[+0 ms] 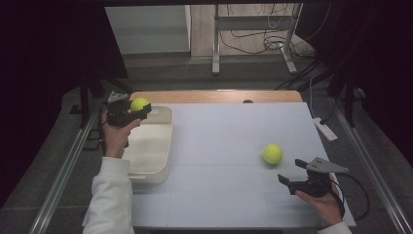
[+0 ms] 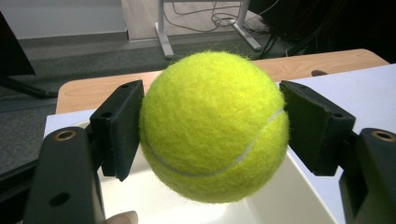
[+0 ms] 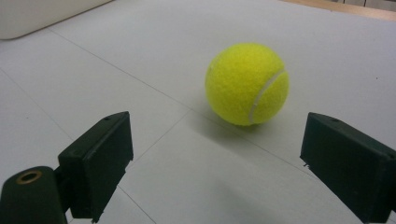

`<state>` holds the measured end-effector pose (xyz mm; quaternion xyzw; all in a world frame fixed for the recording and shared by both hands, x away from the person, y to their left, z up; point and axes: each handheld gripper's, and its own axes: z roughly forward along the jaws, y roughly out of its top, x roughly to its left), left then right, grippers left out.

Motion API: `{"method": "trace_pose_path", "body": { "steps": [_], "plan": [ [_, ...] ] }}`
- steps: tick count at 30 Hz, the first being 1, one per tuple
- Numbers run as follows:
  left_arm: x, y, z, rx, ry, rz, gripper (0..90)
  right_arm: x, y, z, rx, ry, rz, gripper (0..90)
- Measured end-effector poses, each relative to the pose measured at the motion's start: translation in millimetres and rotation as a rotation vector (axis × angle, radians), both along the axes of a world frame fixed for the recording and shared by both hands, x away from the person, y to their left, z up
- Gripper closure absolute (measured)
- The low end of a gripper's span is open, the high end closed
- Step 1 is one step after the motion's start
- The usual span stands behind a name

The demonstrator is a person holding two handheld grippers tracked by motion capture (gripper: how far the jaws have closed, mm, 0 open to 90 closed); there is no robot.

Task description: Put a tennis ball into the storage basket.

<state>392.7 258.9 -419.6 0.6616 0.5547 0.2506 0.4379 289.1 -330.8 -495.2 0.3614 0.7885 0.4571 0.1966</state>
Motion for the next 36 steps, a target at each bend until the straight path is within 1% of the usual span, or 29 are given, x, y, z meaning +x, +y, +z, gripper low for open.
{"method": "trace_pose_path", "body": {
  "steps": [7,14,18,25,28,32,34,36],
  "plan": [
    [4.0,3.8,-7.1,-0.002,0.035,0.019,26.9,0.0,0.1,-0.1,-0.001,0.000,0.000,9.3],
    [8.4,5.9,-14.6,0.007,0.070,0.029,26.9,0.1,0.2,-0.2,-0.001,0.000,0.000,9.3],
    [10.0,6.6,-17.3,0.012,0.082,0.030,26.8,0.1,0.2,-0.2,-0.001,0.001,0.002,9.3],
    [12.7,9.4,-22.8,0.009,0.106,0.038,26.9,0.0,0.3,-0.2,-0.003,0.001,0.001,9.3],
    [14.6,10.4,-25.8,0.002,0.125,0.040,26.8,0.1,0.2,-0.3,-0.002,0.001,0.001,9.3],
    [16.4,10.9,-29.1,0.025,0.147,0.051,26.8,0.1,0.1,-0.1,-0.002,0.000,-0.002,9.3],
    [16.8,11.0,-30.1,0.026,0.149,0.056,26.8,0.0,0.3,-0.2,-0.003,0.000,-0.001,9.2],
    [17.7,11.9,-32.2,0.036,0.163,0.059,26.8,0.1,0.3,-0.3,-0.004,0.000,-0.001,9.2]
  ]
}}
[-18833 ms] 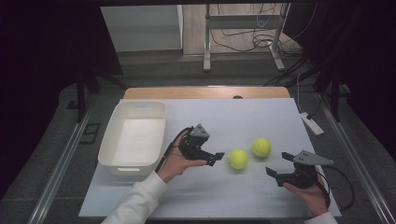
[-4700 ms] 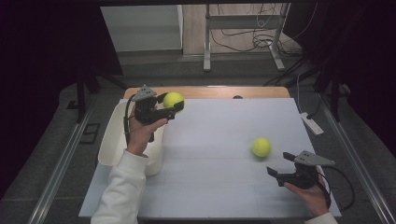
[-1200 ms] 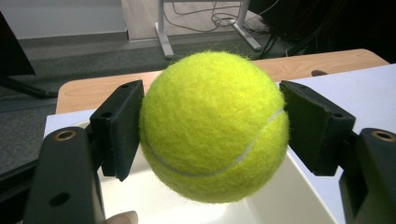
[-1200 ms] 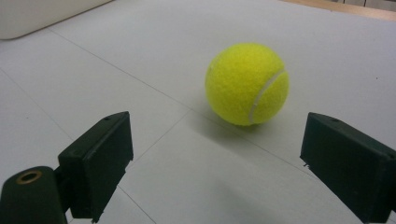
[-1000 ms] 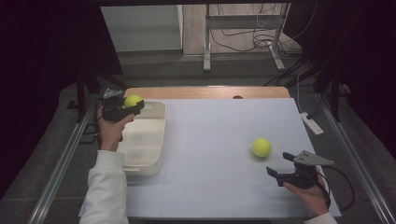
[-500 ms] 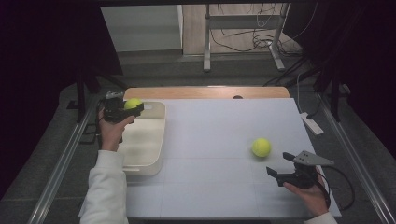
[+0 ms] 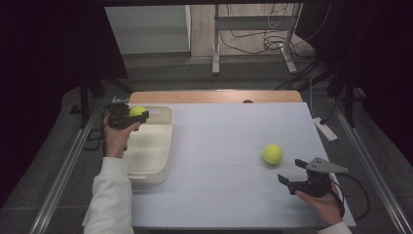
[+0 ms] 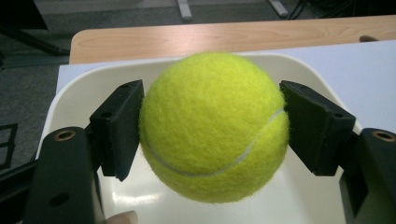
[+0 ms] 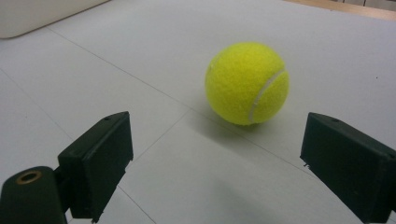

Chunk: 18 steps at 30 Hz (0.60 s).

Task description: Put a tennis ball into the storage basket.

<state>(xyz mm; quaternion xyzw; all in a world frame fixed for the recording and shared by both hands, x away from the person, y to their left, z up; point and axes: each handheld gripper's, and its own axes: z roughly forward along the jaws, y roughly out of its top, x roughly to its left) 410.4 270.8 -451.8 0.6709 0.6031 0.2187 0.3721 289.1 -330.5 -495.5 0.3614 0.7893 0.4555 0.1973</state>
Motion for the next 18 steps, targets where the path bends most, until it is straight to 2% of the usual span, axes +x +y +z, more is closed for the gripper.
{"method": "trace_pose_path", "body": {
  "steps": [5,18],
  "plan": [
    [2.4,-0.2,-4.9,0.017,0.024,0.005,26.8,0.1,0.0,-0.1,-0.001,0.000,-0.001,9.2],
    [4.4,-0.1,-8.6,0.029,0.050,-0.001,26.7,0.0,-0.3,0.0,0.000,-0.001,-0.001,9.3]
  ]
}}
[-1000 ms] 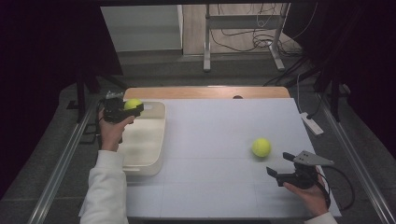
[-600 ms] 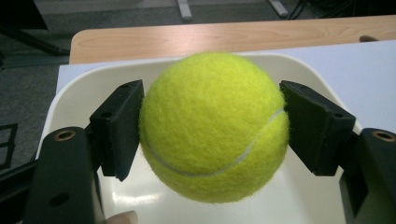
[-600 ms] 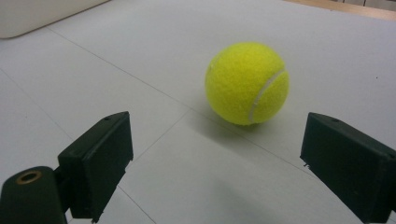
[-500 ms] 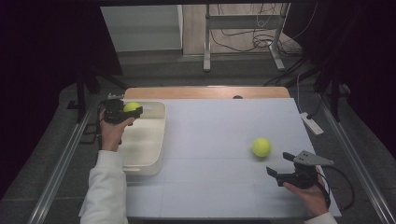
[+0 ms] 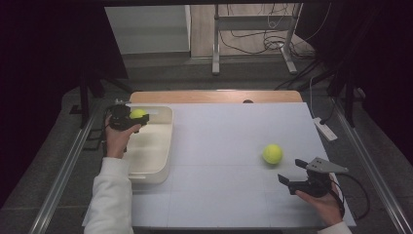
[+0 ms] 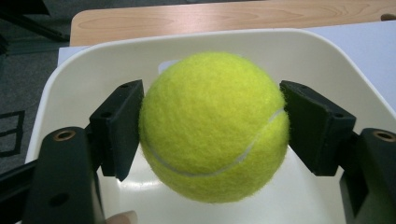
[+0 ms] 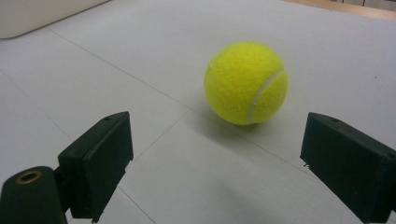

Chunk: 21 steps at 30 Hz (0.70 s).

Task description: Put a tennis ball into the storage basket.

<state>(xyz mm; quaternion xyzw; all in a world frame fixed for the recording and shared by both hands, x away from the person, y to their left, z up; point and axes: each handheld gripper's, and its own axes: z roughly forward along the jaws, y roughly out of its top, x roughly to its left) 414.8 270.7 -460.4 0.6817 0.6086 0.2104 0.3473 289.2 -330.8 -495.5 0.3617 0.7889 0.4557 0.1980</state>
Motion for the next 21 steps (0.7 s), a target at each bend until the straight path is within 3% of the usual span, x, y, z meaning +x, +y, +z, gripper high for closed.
{"method": "trace_pose_path", "body": {
  "steps": [11,15,21],
  "plan": [
    [1.2,0.3,-1.3,0.004,0.005,0.027,24.5,0.0,0.0,0.0,0.001,0.000,0.001,9.2],
    [-1.1,-1.2,4.1,-0.011,-0.033,0.033,15.7,0.1,0.0,0.0,0.001,0.000,0.001,9.2],
    [-3.6,-5.0,8.8,-0.030,-0.066,-0.005,13.9,0.2,0.2,-0.1,0.001,0.001,0.002,9.2]
  ]
}}
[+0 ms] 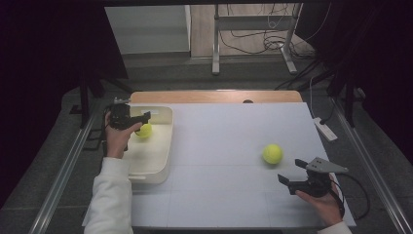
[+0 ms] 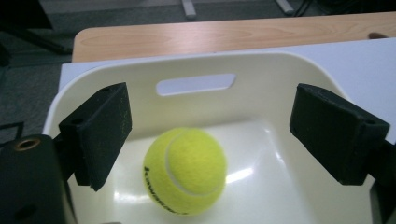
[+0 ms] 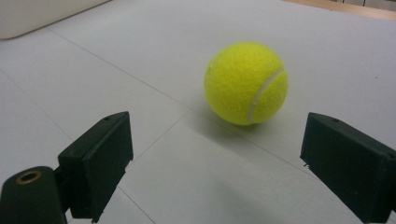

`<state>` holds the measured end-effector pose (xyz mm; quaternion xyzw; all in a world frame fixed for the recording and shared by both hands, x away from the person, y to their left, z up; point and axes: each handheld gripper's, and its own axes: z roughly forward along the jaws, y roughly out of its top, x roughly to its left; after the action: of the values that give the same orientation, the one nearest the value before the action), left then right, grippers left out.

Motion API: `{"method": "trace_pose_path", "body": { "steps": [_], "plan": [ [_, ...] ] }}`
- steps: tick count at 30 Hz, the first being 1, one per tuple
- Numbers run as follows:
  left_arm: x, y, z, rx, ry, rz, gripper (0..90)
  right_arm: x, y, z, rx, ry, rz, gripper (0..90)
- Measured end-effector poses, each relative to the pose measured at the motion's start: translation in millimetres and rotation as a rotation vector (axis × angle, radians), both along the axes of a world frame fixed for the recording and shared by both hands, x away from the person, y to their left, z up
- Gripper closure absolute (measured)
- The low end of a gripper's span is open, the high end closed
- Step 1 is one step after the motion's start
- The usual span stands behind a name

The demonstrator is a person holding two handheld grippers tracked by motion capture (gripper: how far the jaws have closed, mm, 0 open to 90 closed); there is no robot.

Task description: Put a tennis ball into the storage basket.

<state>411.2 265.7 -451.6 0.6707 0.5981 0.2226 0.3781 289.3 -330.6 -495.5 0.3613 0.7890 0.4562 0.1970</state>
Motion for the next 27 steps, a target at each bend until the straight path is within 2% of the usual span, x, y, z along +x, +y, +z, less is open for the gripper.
{"method": "trace_pose_path", "body": {
  "steps": [7,11,15,20,27],
  "plan": [
    [-1.7,-3.7,2.9,-0.044,-0.025,-0.064,14.0,0.1,-0.2,0.0,0.000,0.000,-0.002,9.2],
    [-3.1,-5.5,4.7,-0.086,-0.039,-0.111,14.1,0.3,-0.3,-0.1,0.001,0.000,-0.002,9.2],
    [-4.4,-8.3,6.1,-0.102,-0.048,-0.148,14.1,0.4,-0.4,0.0,0.001,0.000,-0.002,9.2],
    [-5.1,-14.6,7.4,-0.131,-0.065,-0.199,14.2,0.4,-0.7,-0.1,0.001,-0.001,-0.002,9.2],
    [-7.2,-30.0,10.7,-0.171,-0.089,-0.295,14.1,0.6,-0.8,-0.2,-0.002,0.000,-0.004,9.3]
  ]
}}
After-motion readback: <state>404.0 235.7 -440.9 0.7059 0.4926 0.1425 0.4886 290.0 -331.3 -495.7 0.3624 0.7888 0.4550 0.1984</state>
